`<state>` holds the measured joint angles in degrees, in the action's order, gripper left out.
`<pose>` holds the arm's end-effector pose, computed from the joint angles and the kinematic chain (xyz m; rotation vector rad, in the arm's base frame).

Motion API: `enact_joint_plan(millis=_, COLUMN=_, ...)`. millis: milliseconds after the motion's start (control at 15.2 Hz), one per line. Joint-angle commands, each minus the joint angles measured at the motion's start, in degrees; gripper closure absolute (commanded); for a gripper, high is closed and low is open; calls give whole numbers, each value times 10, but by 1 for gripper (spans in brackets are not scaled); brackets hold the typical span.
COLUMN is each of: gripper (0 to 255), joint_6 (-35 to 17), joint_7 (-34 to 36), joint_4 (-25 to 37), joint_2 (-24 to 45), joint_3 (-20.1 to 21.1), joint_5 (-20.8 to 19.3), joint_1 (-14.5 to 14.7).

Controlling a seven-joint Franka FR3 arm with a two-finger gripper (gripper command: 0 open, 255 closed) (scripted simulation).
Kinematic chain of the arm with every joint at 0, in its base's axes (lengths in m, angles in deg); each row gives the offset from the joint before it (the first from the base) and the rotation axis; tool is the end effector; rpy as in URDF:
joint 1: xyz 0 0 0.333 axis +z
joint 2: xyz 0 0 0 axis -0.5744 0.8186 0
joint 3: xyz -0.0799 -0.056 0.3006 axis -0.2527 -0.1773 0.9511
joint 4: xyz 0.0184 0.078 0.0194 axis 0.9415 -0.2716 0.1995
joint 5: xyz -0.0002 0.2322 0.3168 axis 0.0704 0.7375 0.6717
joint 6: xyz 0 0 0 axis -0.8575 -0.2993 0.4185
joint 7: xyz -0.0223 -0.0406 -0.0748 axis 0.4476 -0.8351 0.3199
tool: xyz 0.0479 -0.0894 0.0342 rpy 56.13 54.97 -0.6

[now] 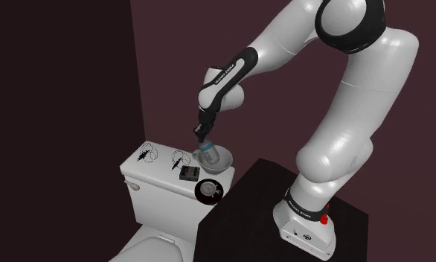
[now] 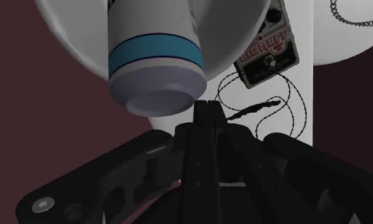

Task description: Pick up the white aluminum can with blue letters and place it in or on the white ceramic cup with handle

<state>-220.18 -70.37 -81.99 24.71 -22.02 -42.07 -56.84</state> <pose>0.4775 -0.0311 0.2483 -3.0423 -0.0882 -0.0957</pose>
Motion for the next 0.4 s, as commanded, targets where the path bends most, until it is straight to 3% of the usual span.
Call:
enact_joint_plan(millis=0, gripper=255, joint_6=0, joint_7=-82, joint_4=-1, joint_2=42, joint_3=-38, joint_5=4, joint_1=-8)
enact_joint_plan(millis=66, gripper=255, joint_6=18, joint_7=-96, joint_4=-1, joint_2=24, joint_3=-40, joint_5=13, joint_1=-15)
enact_joint_plan(millis=132, gripper=255, joint_6=8, joint_7=-56, joint_4=-10, joint_2=-10, joint_3=-3, joint_5=11, joint_1=-2)
enact_joint_plan(millis=198, gripper=0, joint_6=8, joint_7=-57, joint_4=-10, joint_2=-10, joint_3=-3, joint_5=11, joint_1=-1)
enact_joint_plan(millis=264, gripper=0, joint_6=199, joint_7=115, joint_4=133, joint_2=77, joint_3=-19, joint_5=-136, joint_1=26)
enact_joint_plan(millis=330, gripper=0, joint_6=398, joint_7=204, joint_4=298, joint_2=191, joint_3=-40, joint_5=-193, joint_1=68)
